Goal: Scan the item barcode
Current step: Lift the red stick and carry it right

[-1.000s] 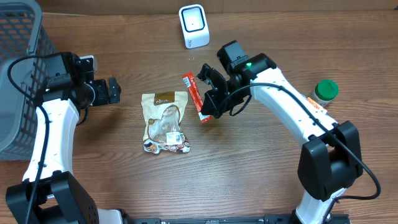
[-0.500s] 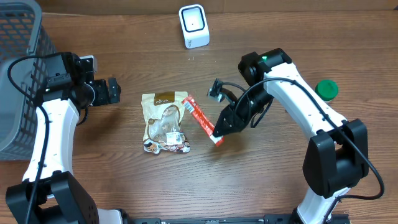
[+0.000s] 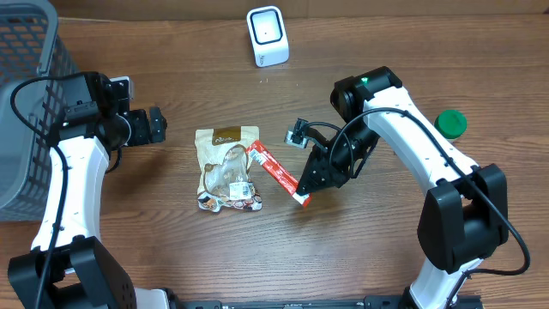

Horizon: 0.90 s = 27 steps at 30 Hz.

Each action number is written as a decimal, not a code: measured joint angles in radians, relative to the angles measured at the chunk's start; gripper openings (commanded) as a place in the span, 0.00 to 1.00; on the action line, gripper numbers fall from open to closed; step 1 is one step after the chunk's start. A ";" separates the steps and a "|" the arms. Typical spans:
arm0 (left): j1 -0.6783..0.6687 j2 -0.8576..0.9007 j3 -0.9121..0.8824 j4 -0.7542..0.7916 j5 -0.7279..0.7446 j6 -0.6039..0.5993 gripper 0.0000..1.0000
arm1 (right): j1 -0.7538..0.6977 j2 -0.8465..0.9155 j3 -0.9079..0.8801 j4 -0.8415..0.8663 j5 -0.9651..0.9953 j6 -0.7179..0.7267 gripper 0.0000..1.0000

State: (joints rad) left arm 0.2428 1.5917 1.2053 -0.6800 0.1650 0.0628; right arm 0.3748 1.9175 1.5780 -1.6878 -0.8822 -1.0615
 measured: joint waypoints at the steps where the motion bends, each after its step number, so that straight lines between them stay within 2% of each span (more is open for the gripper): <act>1: 0.000 0.000 0.000 0.000 0.000 0.000 1.00 | 0.000 0.000 0.000 -0.005 0.003 -0.011 0.04; 19: 0.000 0.000 0.000 0.000 0.000 0.000 1.00 | 0.000 0.000 0.000 0.039 0.026 -0.042 0.04; 23: 0.000 0.000 0.000 0.000 0.000 0.000 1.00 | 0.000 0.000 -0.001 0.163 0.074 0.079 0.04; 24: 0.000 0.000 0.000 0.000 0.000 0.000 0.99 | 0.000 0.000 -0.001 0.235 0.111 0.176 0.04; 27: 0.000 0.000 0.000 0.000 0.000 0.000 1.00 | 0.000 0.000 -0.001 0.350 0.178 0.338 0.04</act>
State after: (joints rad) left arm 0.2428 1.5917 1.2053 -0.6796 0.1650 0.0628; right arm 0.3748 1.9175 1.5768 -1.3380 -0.7040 -0.7231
